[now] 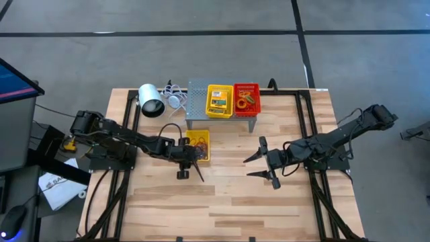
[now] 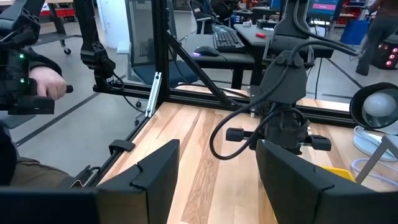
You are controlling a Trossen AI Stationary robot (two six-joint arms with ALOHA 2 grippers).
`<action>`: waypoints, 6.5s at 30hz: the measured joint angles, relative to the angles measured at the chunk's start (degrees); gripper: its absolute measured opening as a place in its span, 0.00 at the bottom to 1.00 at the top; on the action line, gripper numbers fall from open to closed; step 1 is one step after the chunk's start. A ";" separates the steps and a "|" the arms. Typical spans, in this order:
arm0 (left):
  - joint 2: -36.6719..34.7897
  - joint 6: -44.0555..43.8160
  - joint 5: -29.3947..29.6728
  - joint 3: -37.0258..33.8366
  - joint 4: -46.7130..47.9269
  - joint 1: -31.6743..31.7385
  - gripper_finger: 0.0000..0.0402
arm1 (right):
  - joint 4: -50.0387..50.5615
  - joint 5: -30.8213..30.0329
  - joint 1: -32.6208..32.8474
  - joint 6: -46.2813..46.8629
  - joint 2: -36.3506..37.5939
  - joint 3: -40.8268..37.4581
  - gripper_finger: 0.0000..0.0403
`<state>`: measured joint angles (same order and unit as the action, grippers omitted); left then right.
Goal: Pick & Place Office Desk Supplies
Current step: Put the yellow basket with rubber bands on the shelf, then return to Home Position
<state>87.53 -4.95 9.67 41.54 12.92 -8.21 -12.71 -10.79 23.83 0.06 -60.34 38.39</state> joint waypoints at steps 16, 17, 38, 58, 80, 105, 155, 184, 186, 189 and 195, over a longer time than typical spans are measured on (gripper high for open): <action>-9.87 -0.07 -3.31 0.02 2.87 -0.02 0.02 | 0.26 0.00 0.15 0.72 0.00 0.00 0.52; -11.18 -0.32 -3.39 0.02 3.89 -0.13 0.01 | 0.28 0.00 0.15 1.01 0.00 0.00 0.52; -16.27 -5.04 4.80 7.49 18.71 -7.79 0.01 | 1.00 0.00 0.15 1.52 -0.02 0.02 0.52; -12.02 -1.30 14.26 21.49 34.03 -9.46 0.01 | 3.13 0.02 0.15 3.58 -0.02 0.07 0.52; -13.04 10.64 15.00 26.62 38.81 2.74 0.01 | 4.63 0.24 0.22 2.53 -0.02 0.07 0.52; -17.75 26.68 2.29 26.62 33.50 21.80 0.01 | 4.92 0.26 0.20 2.53 0.09 0.04 0.52; -10.49 31.52 -0.59 26.58 27.72 25.84 0.18 | 6.75 0.26 0.19 2.56 0.09 0.02 0.52; -24.97 24.44 -2.80 26.60 24.32 22.91 0.40 | 7.85 0.35 -1.56 -0.71 1.38 2.79 0.52; -27.00 23.19 -5.04 26.62 23.84 21.71 0.39 | 11.18 0.29 -1.55 -1.90 3.36 5.05 0.51; -30.21 21.35 -9.65 26.60 24.06 19.75 0.35 | 16.35 0.33 -1.51 -2.85 6.97 8.00 0.48; -36.00 18.79 -15.64 25.34 23.70 15.12 0.16 | 24.73 0.28 -1.18 -3.70 15.49 8.60 0.21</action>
<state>51.53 13.84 -5.96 66.88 36.62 6.91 12.02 -10.50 22.65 -3.64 -44.85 46.99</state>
